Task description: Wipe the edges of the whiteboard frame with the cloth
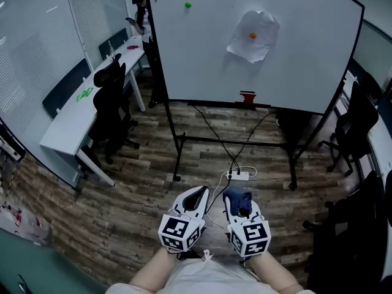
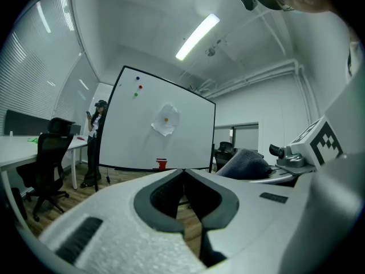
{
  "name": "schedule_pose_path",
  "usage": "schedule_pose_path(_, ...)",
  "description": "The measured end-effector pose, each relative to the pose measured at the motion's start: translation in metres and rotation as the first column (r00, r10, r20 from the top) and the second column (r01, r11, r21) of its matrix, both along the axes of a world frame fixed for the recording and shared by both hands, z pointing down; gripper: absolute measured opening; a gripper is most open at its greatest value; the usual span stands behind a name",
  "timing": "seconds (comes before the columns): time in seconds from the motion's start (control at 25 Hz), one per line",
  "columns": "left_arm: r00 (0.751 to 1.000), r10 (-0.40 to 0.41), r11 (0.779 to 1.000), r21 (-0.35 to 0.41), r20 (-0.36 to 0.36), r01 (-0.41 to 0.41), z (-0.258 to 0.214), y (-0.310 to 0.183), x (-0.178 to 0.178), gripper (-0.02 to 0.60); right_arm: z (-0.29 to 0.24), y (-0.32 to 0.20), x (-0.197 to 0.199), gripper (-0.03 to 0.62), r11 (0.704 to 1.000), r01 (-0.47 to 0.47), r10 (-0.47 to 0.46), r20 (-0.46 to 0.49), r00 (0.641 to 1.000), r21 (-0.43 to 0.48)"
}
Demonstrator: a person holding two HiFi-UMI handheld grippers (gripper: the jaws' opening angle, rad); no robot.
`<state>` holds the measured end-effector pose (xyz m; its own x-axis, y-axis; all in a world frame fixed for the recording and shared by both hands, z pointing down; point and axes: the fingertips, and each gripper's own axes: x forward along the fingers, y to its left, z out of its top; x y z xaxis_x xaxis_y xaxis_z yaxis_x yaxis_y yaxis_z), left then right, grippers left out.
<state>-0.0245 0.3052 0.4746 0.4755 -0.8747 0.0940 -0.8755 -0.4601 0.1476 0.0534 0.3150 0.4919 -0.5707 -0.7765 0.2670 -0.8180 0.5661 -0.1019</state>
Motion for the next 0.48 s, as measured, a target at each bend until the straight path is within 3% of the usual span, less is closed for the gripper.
schedule_pose_path(0.2,1.0,0.021,1.0,0.005,0.018,-0.021,0.003,-0.03,-0.046,0.02,-0.001,-0.031,-0.049,0.069,1.0,-0.008,0.008,0.002,1.0,0.014)
schedule_pose_path(0.48,1.0,0.029,1.0,0.005,-0.009,-0.029,-0.001,-0.094,-0.145,0.02,-0.005,-0.094,-0.14,0.069,0.999,-0.045,0.045,-0.001,0.999,0.011)
